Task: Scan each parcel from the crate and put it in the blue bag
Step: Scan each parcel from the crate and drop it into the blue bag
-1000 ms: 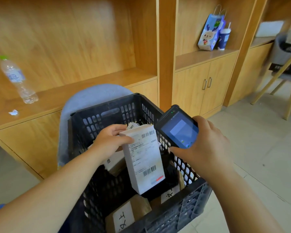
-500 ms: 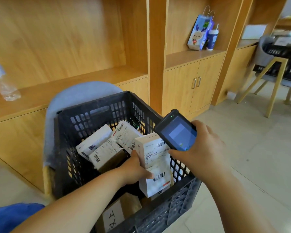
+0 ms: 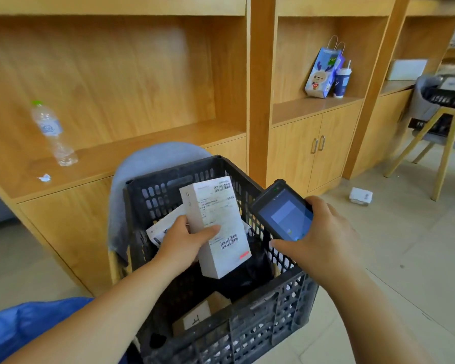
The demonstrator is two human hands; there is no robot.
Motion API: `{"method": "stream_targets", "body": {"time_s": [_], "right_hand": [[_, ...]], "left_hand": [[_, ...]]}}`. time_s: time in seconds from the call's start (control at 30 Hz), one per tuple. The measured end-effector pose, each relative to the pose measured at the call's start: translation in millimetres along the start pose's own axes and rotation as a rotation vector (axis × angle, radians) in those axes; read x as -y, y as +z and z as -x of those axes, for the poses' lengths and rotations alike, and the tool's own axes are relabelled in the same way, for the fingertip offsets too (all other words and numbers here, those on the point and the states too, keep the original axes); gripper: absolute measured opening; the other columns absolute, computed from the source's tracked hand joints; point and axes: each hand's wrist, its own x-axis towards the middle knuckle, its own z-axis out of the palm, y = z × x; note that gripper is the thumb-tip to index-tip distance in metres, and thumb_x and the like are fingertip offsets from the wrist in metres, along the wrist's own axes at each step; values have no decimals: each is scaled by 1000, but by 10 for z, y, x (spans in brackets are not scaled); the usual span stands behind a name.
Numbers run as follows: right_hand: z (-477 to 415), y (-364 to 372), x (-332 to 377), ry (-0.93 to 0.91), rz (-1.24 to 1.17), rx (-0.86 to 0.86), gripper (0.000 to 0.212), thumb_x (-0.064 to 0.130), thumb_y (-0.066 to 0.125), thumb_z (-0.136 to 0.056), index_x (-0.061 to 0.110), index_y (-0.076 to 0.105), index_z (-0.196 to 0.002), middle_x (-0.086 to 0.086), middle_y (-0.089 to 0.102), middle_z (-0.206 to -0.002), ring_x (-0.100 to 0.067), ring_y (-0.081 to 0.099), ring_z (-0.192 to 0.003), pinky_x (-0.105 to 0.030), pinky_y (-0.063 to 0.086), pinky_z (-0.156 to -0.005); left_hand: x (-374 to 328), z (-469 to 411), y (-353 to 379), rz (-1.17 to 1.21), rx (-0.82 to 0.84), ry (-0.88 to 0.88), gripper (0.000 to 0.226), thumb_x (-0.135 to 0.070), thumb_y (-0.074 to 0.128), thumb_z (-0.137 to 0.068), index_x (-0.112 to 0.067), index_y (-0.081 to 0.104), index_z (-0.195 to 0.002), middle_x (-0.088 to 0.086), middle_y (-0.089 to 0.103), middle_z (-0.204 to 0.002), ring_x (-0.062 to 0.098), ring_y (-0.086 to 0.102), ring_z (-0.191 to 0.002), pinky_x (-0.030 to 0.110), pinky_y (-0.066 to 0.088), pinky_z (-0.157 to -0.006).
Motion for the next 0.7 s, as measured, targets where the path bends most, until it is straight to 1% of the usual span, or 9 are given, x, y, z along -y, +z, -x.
{"method": "stream_targets", "body": {"time_s": [0.07,0.13,0.17,0.23,0.3,0.4,0.5,0.6,0.7], "right_hand": [[110,-62,92,-5,-2,13,80,59,77,-55,24,41,-119,8,50,-98,-20,51,-88,-41,48,-76],[237,-110,196,-24,-11,18,81,60,76,-54,25,41,-118,9,49,-98,-20,52,-89,-42,48,-77],[307,-128,254,-36,-20,23,81,61,75,-54,25,42,-118,9,50,-99,-20,52,-90,-43,49,-77],[453,-139,373,-64,-45,38,84,60,76,-53,24,42,-121,6,54,-105,-21,53,-93,-43,49,-77],[620,-131,501,-108,-65,45,88,59,79,-53,22,42,-123,4,55,-110,-20,53,-93,-39,49,-73],[916,-83,744,-168,-38,109,94,62,78,-53,23,39,-129,4,55,-114,-18,53,-95,-35,48,-70],[1229,10,983,-233,-17,179,96,65,77,-54,24,37,-131,5,54,-114,-18,54,-93,-33,48,-66],[1533,127,1221,-296,-10,267,96,66,76,-53,25,37,-130,5,54,-113,-18,54,-93,-35,50,-68],[1829,255,1451,-363,4,347,96,66,75,-51,24,37,-129,7,54,-113,-17,54,-95,-33,48,-70]], "left_hand": [[-55,195,-217,92,-63,-7,43,-37,74,-79,-22,56,-115,-6,66,-107,17,65,-97,36,59,-69],[-96,409,-439,200,-119,-21,37,-35,72,-82,-19,56,-112,1,68,-105,23,67,-94,34,58,-59],[-105,532,-554,255,-141,-28,33,-33,70,-84,-19,56,-110,3,69,-105,24,68,-93,35,57,-58],[-84,791,-778,347,-175,-24,22,-28,67,-86,-21,58,-106,5,71,-100,22,71,-84,34,56,-53],[-12,1075,-1011,393,-228,-18,17,-25,66,-87,-23,59,-103,5,73,-95,22,72,-76,30,54,-49],[179,1522,-1362,416,-310,-27,15,-22,61,-90,-26,59,-104,5,73,-97,25,71,-80,30,55,-51],[393,1934,-1669,443,-379,-44,18,-18,58,-92,-28,58,-108,2,73,-96,23,72,-83,31,57,-53],[605,2326,-1927,445,-428,-56,26,-16,60,-90,-20,56,-115,3,73,-102,22,72,-89,32,58,-58],[839,2699,-2131,475,-530,-52,29,-15,66,-86,-17,59,-114,1,73,-104,21,72,-90,30,58,-58]]}}
